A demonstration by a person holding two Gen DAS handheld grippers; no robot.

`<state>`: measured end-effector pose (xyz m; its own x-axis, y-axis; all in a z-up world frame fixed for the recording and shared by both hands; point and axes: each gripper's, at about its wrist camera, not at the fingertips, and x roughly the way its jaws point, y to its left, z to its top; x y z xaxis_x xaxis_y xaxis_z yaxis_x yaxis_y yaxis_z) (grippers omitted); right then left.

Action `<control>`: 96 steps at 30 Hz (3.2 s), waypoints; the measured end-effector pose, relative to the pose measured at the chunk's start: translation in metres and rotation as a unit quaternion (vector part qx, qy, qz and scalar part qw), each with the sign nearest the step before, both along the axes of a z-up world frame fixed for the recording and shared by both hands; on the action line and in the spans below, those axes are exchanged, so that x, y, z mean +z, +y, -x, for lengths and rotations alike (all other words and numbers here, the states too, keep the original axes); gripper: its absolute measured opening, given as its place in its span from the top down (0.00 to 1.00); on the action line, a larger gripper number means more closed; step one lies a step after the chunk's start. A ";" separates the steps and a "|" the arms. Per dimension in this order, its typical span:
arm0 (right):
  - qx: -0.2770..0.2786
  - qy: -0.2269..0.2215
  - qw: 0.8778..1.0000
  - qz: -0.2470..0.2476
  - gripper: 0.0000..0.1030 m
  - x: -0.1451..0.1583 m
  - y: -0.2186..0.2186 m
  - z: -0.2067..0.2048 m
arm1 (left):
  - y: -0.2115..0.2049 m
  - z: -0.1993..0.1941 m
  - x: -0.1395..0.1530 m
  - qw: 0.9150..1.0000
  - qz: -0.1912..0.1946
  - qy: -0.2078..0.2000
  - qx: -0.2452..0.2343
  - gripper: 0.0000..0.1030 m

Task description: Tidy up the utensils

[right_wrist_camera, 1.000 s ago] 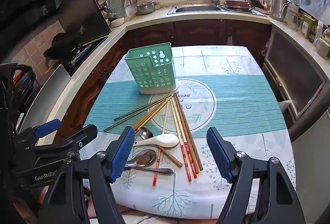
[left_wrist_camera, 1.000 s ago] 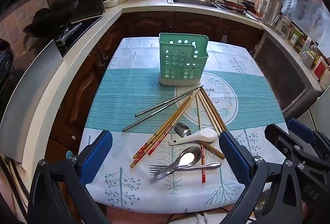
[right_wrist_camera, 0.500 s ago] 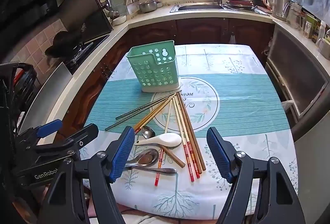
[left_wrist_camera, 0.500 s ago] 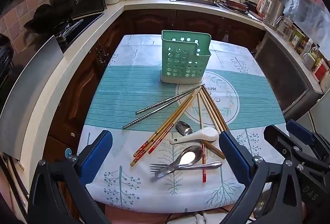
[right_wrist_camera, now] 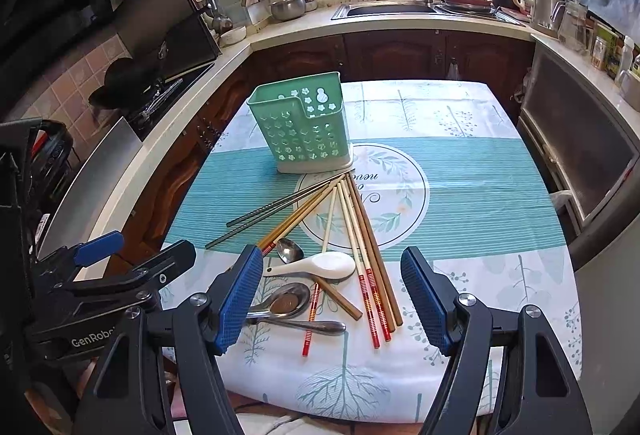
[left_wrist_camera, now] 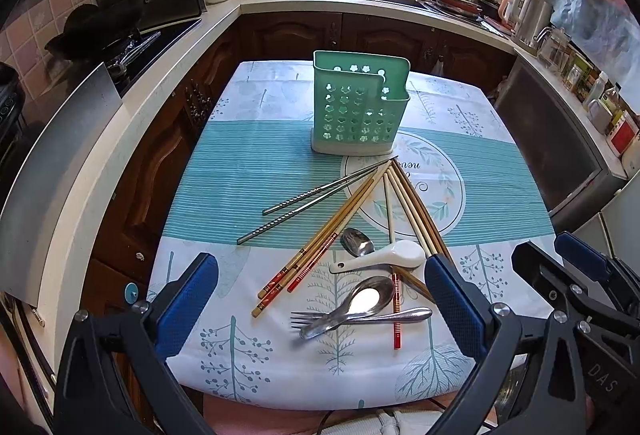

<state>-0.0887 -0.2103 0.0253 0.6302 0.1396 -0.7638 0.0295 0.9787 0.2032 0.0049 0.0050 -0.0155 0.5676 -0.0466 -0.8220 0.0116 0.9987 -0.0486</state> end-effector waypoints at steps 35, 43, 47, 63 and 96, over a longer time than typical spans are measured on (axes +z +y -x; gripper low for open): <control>0.007 -0.014 1.000 0.014 0.32 0.016 0.010 0.005 | 0.004 0.003 0.002 1.000 0.002 -0.002 0.000 0.01; 0.004 -0.011 1.000 0.012 0.34 0.018 0.008 0.005 | 0.000 -0.001 0.006 1.000 -0.002 -0.001 -0.005 0.01; 0.016 -0.016 1.000 0.012 0.34 0.021 0.007 0.003 | -0.002 -0.004 0.009 1.000 -0.003 -0.004 0.001 0.01; 0.030 -0.035 0.999 0.028 0.34 0.043 0.001 -0.007 | 0.009 -0.022 0.029 1.000 0.005 -0.010 -0.014 0.01; 0.034 0.194 0.980 -0.028 0.56 -0.087 -0.033 -0.170 | 0.031 -0.183 -0.094 0.972 -0.029 0.152 -0.178 0.54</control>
<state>0.0810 -0.2429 -0.0618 0.2811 0.2193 -0.9343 0.0493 0.9689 0.2423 0.1883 0.0357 -0.1094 0.2550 -0.1437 -0.9562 0.3514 0.9351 -0.0468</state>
